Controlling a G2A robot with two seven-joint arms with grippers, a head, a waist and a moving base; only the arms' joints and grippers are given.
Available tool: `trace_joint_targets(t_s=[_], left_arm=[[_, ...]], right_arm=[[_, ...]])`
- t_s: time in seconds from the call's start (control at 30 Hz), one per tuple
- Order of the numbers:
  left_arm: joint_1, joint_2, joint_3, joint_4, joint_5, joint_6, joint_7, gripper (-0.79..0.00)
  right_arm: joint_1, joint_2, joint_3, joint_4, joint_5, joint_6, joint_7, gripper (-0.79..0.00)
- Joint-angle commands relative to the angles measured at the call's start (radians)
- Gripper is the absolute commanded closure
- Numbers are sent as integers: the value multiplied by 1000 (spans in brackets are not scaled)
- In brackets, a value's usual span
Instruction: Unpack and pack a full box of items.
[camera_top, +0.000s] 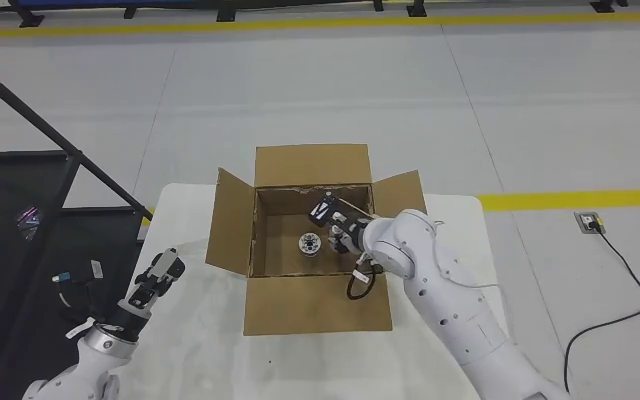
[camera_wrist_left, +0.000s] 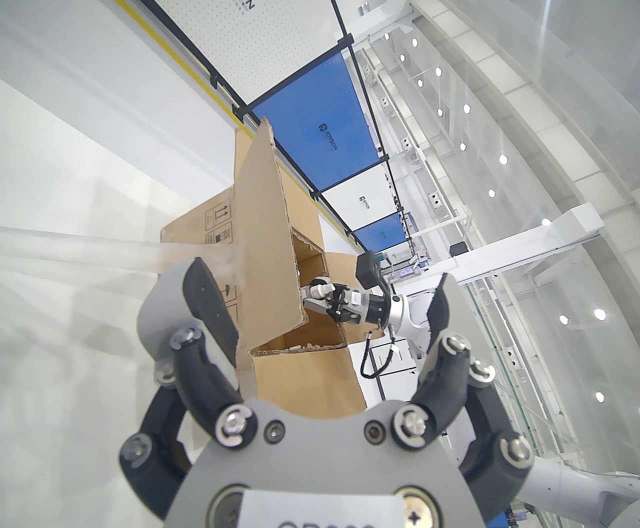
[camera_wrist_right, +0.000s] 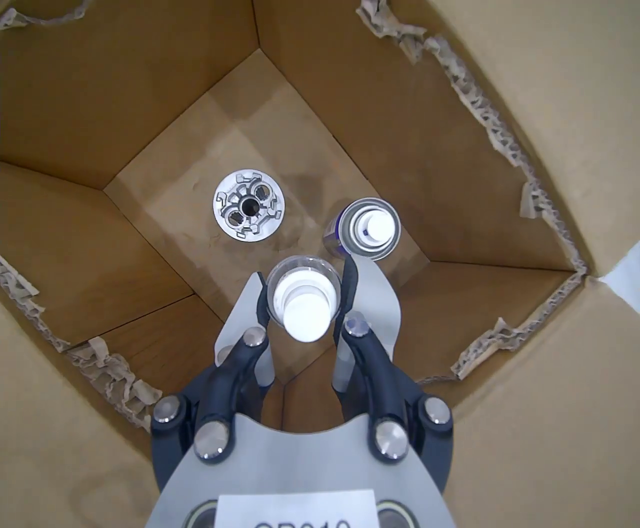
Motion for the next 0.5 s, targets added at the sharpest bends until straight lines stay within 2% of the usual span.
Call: trace_joint_targets(t_s=[0.0,0.27,0.47], left_arm=[[0,0,0,0,0,0,0,-785],[0,0,0,0,0,0,0,-785],[0,0,0,0,0,0,0,-785]], right_arm=[[10,-4,-9,39,6,-1,-12,-46],[40,-20,-44,136,29,-26,-60,-296],[45,-24,-54,152,28,-25,-64,-385]])
